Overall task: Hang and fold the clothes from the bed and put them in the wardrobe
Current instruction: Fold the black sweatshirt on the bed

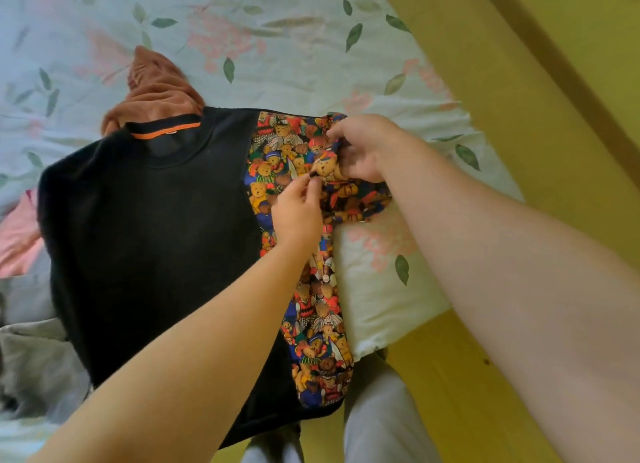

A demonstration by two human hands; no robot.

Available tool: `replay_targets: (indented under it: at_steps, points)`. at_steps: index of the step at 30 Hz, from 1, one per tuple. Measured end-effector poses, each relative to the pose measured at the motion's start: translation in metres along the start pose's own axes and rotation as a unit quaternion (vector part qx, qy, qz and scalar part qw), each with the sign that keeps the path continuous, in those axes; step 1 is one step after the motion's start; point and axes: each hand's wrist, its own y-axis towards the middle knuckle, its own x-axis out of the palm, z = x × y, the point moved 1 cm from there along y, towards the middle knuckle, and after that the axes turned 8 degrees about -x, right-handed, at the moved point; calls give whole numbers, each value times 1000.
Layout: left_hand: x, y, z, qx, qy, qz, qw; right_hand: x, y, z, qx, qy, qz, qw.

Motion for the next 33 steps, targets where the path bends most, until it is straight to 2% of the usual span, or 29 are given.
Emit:
replay_targets:
  at_steps: [2,4,5,7,9,10,12,14,16,18,20,22,23,25,27,28,31,33]
  points:
    - [-15,21,-10,-94,-47,57,993,5,3,4,-47,-110,39,992]
    - [-33,40,-23,-250,-146,39,956,6,7,14,-95,-270,117,951]
    - [-41,47,-30,-297,-155,34,941,8,7,23,-85,-326,146,930]
    - [-56,61,-48,-323,-65,41,943,12,8,48,-23,-319,192,928]
    - [-71,69,-61,-296,8,34,955,19,7,76,24,-208,206,956]
    - [-77,69,-63,-266,48,55,961,23,9,90,40,-142,199,969]
    - [-83,68,-65,-187,113,39,975,35,9,112,58,-37,168,983]
    - [-87,68,-69,-100,143,-17,985,45,9,124,57,24,167,984]
    - [-91,64,-72,-29,182,-59,981,53,10,127,30,40,211,976]
    - [-96,65,-73,-5,175,-64,983,63,7,124,-18,19,274,961]
    - [-104,65,-69,-64,73,-78,992,87,-4,119,-88,-27,310,946]
    - [-116,65,-65,-147,-60,-109,981,119,-17,125,-136,-163,309,927]
    - [-121,64,-64,-147,-63,-125,979,132,-22,131,-148,-240,298,912]
    - [-126,62,-69,-58,65,-156,984,145,-27,148,-138,-349,279,884]
    - [-125,60,-76,57,256,-167,950,139,-25,161,-94,-382,276,877]
    - [-123,59,-79,95,312,-170,930,132,-23,166,-70,-383,277,879]
    - [-117,64,-86,118,357,-194,906,110,-16,176,-49,-431,283,856]
    - [-116,68,-90,74,326,-197,922,100,-12,176,-83,-489,271,825]
